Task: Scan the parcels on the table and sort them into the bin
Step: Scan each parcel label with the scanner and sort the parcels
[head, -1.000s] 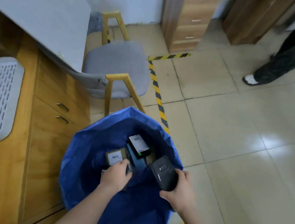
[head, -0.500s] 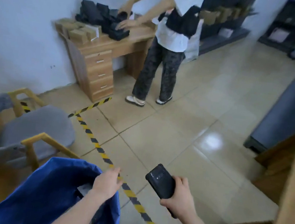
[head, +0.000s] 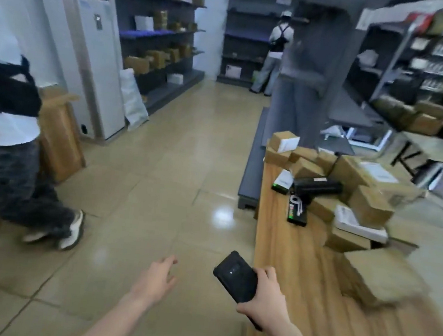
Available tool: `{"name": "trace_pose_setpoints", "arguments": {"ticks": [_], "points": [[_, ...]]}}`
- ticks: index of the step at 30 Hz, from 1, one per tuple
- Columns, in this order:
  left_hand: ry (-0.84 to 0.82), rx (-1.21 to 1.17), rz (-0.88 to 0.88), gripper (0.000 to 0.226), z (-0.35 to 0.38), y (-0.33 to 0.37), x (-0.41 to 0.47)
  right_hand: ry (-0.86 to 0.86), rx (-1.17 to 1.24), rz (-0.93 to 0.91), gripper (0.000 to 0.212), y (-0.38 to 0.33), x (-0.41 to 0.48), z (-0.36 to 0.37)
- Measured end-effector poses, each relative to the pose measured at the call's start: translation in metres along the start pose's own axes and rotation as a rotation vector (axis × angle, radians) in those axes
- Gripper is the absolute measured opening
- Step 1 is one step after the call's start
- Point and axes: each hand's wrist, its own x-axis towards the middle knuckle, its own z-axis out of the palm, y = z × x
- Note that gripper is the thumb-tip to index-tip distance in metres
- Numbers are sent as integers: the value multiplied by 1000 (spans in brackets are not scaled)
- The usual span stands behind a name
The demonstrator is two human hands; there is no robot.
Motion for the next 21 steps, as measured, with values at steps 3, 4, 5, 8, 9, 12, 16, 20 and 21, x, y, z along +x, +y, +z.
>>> {"name": "trace_pose_setpoints", "arguments": {"ticks": [3, 4, 5, 8, 9, 12, 16, 20, 21], "points": [[-40, 9, 98, 39, 17, 58, 32, 63, 29, 91, 69, 46, 2, -38], [-55, 5, 125, 39, 23, 75, 42, 82, 28, 124, 69, 59, 3, -48], [-73, 13, 150, 40, 28, 90, 51, 100, 26, 157, 71, 70, 5, -57], [-114, 45, 243, 38, 40, 129, 77, 141, 32, 240, 77, 94, 12, -75], [-132, 48, 272, 37, 43, 139, 87, 152, 32, 265, 77, 100, 15, -80], [-178, 58, 350, 37, 54, 165, 124, 182, 46, 332, 78, 113, 29, -89], [-245, 32, 434, 37, 69, 191, 188, 221, 79, 445, 85, 129, 60, -92], [-331, 76, 563, 39, 84, 211, 261, 276, 132, 592, 88, 136, 102, -89], [-360, 96, 590, 40, 88, 216, 283, 288, 145, 628, 87, 135, 113, -89]]}}
